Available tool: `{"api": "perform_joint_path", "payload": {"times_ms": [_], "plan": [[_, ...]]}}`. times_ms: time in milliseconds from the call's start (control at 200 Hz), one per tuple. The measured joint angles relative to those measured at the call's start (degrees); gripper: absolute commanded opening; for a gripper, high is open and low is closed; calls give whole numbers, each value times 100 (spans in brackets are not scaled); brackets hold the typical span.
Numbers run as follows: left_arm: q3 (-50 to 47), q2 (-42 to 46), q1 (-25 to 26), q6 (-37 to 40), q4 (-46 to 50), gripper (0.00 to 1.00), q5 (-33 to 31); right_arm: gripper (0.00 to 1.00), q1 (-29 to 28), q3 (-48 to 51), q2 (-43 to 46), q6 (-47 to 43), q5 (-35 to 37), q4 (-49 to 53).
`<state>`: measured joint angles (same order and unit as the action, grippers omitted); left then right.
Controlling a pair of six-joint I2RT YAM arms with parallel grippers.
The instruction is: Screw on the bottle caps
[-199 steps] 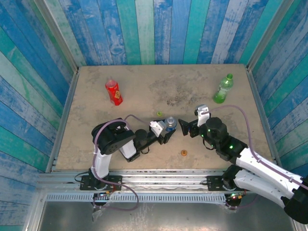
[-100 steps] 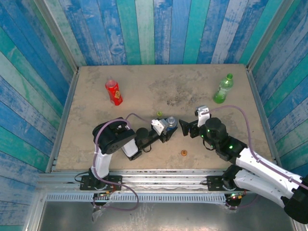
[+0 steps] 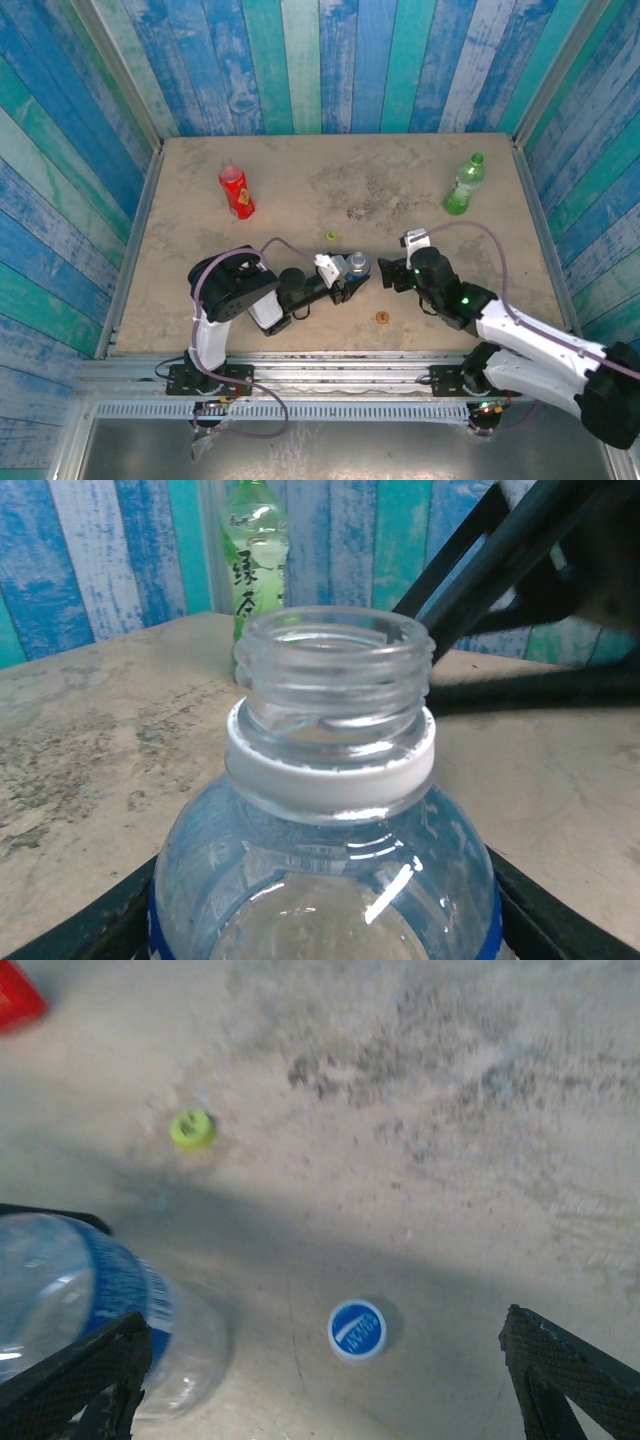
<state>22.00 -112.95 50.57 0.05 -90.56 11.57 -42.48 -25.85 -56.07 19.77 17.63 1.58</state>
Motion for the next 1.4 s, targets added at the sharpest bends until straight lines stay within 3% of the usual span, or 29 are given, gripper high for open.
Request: {"api": "perform_joint_path", "payload": {"times_ms": [225, 400, 486, 816, 986, 1402], "plan": [[-26, 11, 0, -79, -9, 57, 101, 69, 212, -435, -1397, 57, -264, 323], [-28, 22, 0, -199, -11, 55, 85, 67, 332, -772, -2085, 28, -466, 345], [-37, 22, 0, -179, -11, 56, 101, 61, 363, -848, -2302, 11, -518, 323], [-87, 85, 2, -103, 13, 58, 144, 55, 487, -975, -2865, -28, -632, 201], [-94, 85, 2, -63, 13, 58, 164, 47, 518, -1075, -3086, -44, -699, 181], [-96, 85, 2, -24, 11, 58, 166, 38, 518, -1104, -3071, -83, -739, 203]]}}
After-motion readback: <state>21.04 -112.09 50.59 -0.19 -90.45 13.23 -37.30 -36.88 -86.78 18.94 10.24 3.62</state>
